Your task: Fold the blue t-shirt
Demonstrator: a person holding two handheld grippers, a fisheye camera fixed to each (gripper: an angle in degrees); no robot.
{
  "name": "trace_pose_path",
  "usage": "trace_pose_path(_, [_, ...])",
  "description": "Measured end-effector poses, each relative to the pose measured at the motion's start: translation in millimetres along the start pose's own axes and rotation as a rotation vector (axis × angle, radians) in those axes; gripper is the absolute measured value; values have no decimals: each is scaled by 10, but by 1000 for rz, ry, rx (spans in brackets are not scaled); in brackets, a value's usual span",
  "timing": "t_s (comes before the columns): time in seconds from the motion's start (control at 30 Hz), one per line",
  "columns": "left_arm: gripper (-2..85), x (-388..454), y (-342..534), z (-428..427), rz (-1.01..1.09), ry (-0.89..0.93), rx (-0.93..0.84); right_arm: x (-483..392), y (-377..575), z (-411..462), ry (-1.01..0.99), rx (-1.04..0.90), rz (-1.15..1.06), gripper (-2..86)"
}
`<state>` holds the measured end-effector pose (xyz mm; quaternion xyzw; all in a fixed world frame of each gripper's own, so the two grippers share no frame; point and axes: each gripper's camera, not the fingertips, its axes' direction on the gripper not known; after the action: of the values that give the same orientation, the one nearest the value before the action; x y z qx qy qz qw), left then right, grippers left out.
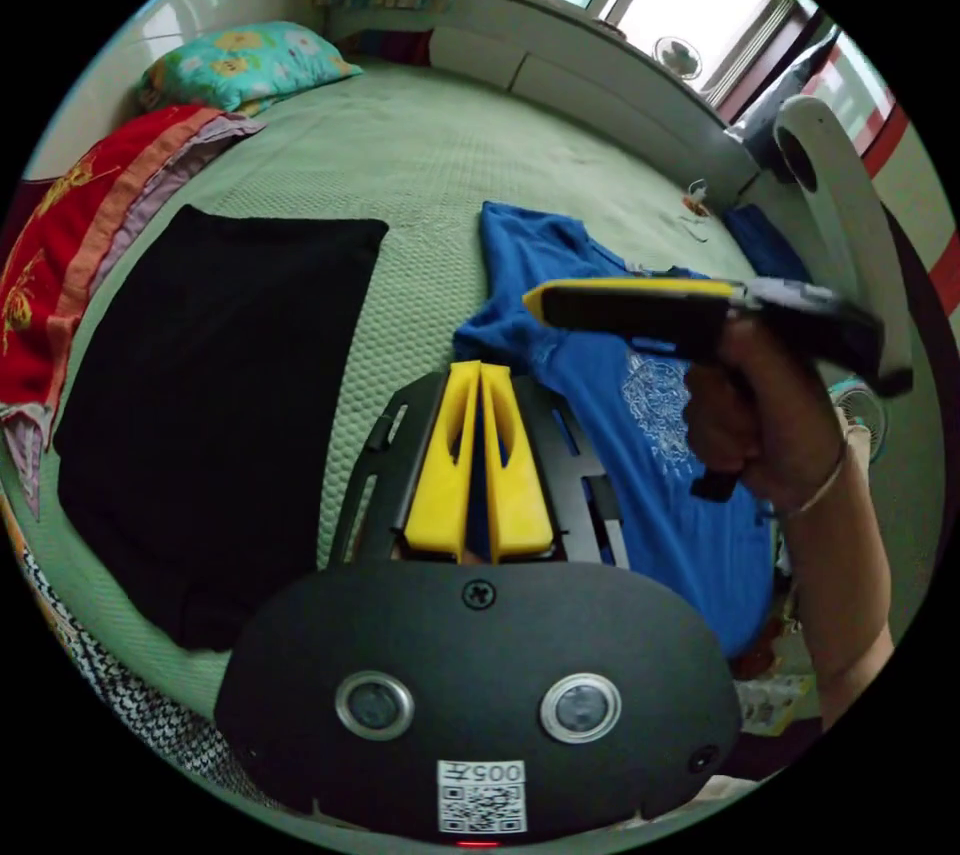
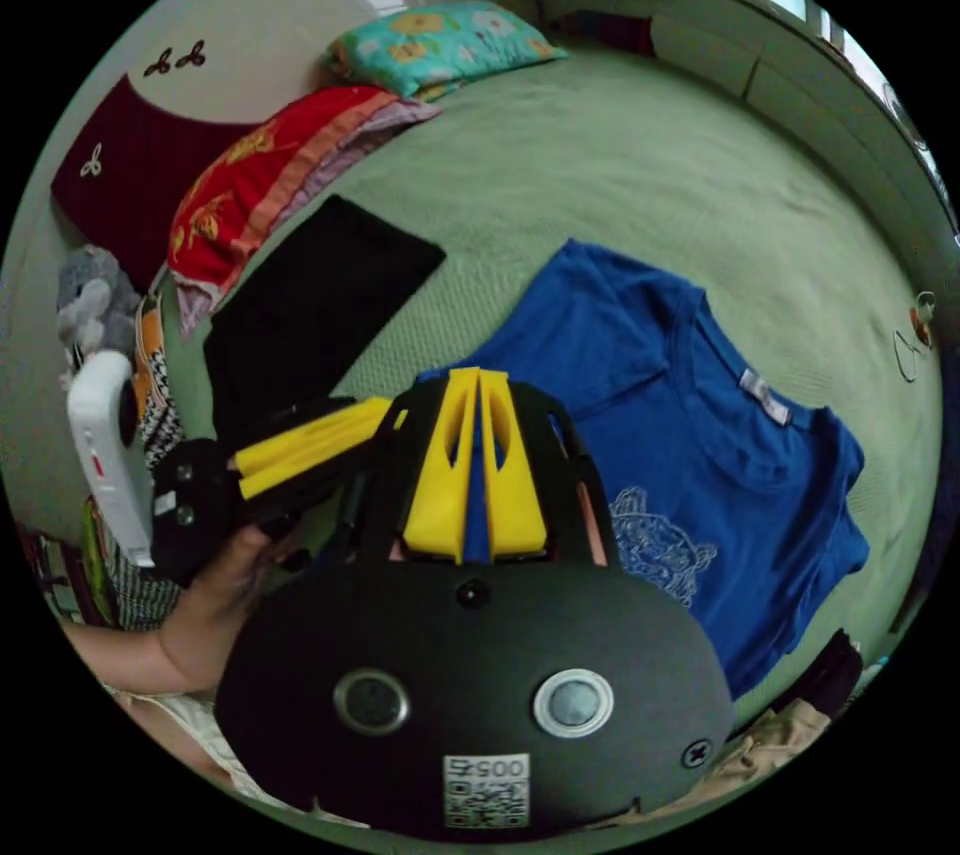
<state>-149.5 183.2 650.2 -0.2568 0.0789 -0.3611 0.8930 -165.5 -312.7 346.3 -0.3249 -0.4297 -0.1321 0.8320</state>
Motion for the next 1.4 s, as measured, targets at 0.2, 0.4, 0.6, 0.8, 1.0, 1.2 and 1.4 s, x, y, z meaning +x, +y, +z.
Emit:
trace_pose_path(0.2, [-6, 487, 100, -49, 32, 34, 14, 274, 412, -383, -16, 134, 103, -3])
trace_pose_path(0.4, [-6, 1313, 189, -22, 185, 82, 7, 904, 1126, -1354, 247, 226, 133, 34])
trace_pose_path(0.6, [-1, 2131, 379, 197, 279, 283, -62, 2173, 1905, -2055, 254, 200, 412, 84])
trace_pose_path(0.8, [4, 2932, 514, 263, 429, 214, -23, 3204, 2355, -2129, 69, 193, 658, 117])
trace_pose_path(1.0, [-5, 3293, 502, 466, 439, 250, -80, 3727, 2278, -1881, 96, 96, 712, 110])
trace_pose_path(1.2, [-6, 3470, 459, 664, 394, 271, -130, 4129, 2186, -1667, 149, 5, 749, 110])
trace_pose_path(1.4, [-6, 3702, 459, 791, 385, 248, -135, 4308, 2247, -1616, 186, 26, 720, 31])
